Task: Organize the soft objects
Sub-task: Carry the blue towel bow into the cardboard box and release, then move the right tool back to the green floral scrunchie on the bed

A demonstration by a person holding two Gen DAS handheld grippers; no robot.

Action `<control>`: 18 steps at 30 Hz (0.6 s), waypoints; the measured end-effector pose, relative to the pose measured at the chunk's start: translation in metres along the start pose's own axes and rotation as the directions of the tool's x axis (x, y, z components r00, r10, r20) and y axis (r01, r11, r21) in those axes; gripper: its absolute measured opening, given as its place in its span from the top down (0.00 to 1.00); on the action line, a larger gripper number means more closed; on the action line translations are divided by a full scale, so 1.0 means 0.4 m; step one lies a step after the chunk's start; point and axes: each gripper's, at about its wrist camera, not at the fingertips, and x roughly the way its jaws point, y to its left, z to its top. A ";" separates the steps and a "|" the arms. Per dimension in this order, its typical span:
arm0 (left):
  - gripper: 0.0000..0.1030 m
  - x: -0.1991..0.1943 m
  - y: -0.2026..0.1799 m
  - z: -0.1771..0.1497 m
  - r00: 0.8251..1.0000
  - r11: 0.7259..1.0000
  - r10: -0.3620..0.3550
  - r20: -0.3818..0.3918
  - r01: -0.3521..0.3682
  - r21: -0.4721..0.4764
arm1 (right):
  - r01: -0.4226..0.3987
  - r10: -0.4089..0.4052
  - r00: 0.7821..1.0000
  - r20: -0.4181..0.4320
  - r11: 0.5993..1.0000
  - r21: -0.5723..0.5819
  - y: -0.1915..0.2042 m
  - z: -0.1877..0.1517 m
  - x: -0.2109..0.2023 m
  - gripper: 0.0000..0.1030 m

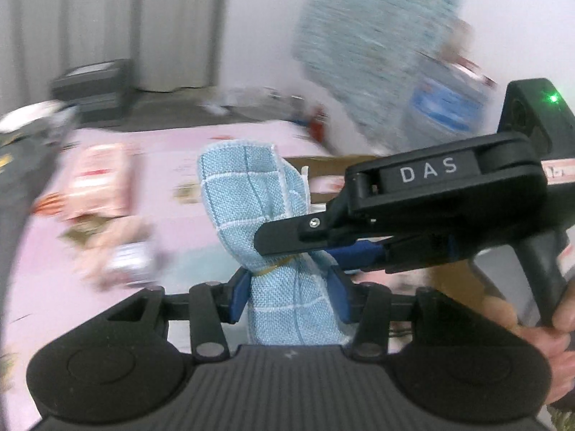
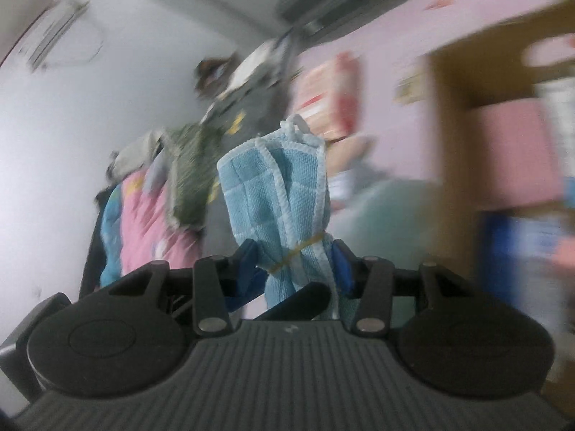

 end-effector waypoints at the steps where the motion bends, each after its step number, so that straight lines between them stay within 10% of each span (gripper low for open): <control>1: 0.53 0.019 -0.037 0.005 0.999 0.999 -0.031 -0.008 0.031 0.015 | 0.018 -0.018 1.000 0.022 1.000 0.012 -0.028 -0.002 -0.041 0.56; 8: 0.43 0.168 -0.250 0.031 0.961 0.969 -0.231 -0.152 0.241 0.051 | 0.179 -0.198 0.961 0.191 0.977 0.114 -0.211 -0.020 -0.311 0.48; 13: 0.43 0.225 -0.256 0.002 0.956 0.976 -0.204 -0.212 0.216 0.033 | 0.311 -0.340 0.909 0.241 0.938 0.152 -0.326 -0.041 -0.372 0.44; 18: 0.43 0.194 -0.203 -0.005 0.967 0.983 -0.167 -0.190 0.179 0.046 | 0.286 -0.318 0.909 0.270 0.946 0.154 -0.362 -0.067 -0.380 0.45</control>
